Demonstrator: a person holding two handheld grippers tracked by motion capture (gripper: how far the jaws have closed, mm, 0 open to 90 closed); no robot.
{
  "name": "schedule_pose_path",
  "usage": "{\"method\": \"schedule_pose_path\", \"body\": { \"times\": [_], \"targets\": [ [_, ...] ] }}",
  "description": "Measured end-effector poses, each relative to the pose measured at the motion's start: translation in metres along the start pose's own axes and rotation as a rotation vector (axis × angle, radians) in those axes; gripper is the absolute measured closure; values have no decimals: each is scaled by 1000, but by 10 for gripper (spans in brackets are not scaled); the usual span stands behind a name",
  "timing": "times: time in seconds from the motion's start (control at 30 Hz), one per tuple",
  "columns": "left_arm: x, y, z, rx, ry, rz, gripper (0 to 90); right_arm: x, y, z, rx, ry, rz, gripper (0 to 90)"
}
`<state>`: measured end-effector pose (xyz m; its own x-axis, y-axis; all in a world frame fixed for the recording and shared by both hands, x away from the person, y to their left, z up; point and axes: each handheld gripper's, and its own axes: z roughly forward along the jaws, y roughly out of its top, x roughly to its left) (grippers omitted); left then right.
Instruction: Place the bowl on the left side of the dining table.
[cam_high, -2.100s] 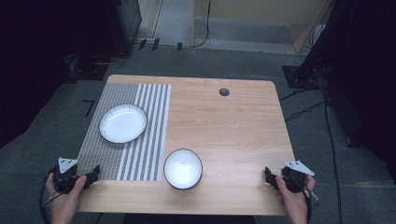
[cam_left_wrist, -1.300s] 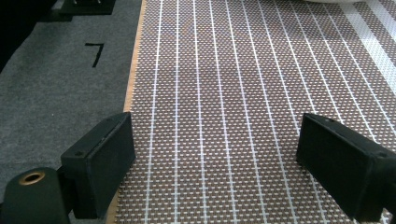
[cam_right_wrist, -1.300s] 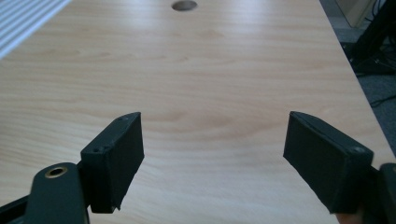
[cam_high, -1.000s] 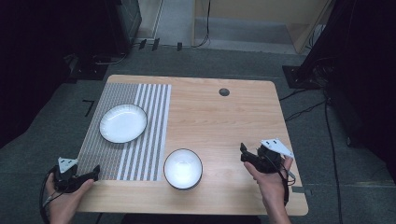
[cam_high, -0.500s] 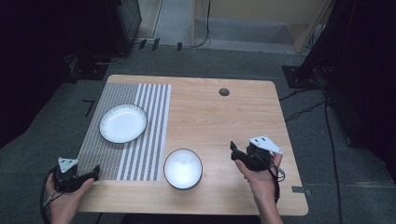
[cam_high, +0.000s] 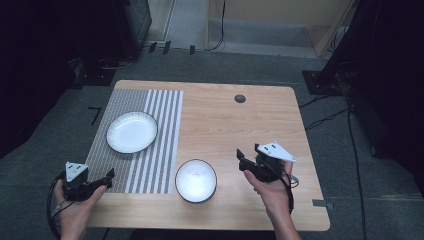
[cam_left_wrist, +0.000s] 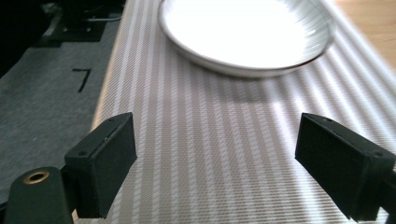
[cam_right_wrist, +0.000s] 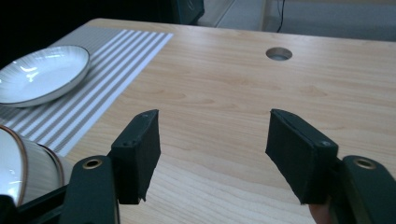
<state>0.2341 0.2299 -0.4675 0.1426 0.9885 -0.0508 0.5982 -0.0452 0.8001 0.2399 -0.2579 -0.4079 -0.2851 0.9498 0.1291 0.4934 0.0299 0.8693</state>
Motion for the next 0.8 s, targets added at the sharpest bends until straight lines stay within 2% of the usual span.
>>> {"method": "schedule_pose_path", "body": {
  "times": [0.07,0.13,0.17,0.27,0.33,0.43,0.5,0.6,0.67,0.7,0.73,0.8],
  "targets": [
    [-6,4,-2,-9,-17,1,120,1,0,-2,2,16,10,355],
    [-16,11,-4,-23,-38,5,120,1,-3,0,31,38,58,370],
    [-20,13,-5,-29,-48,0,120,2,-5,1,47,44,58,362],
    [-26,19,-7,-40,-73,-4,125,6,-7,4,61,72,47,330],
    [-40,28,-9,-55,-103,3,125,10,-7,4,58,94,42,320],
    [-54,37,-10,-72,-129,17,125,17,-7,4,54,99,31,325],
    [-58,40,-11,-79,-140,19,125,19,-7,4,53,108,26,333],
    [-74,50,-10,-96,-167,31,126,26,-9,5,65,151,12,387],
    [-78,51,-10,-100,-173,30,127,27,-9,6,64,164,11,419],
    [-85,54,-9,-104,-196,23,128,29,-9,5,58,203,12,454],
    [-85,54,-9,-104,-196,23,128,31,-10,5,53,219,12,460],
    [-97,58,-8,-107,-213,45,128,34,-10,5,47,229,6,455]
  ]
}}
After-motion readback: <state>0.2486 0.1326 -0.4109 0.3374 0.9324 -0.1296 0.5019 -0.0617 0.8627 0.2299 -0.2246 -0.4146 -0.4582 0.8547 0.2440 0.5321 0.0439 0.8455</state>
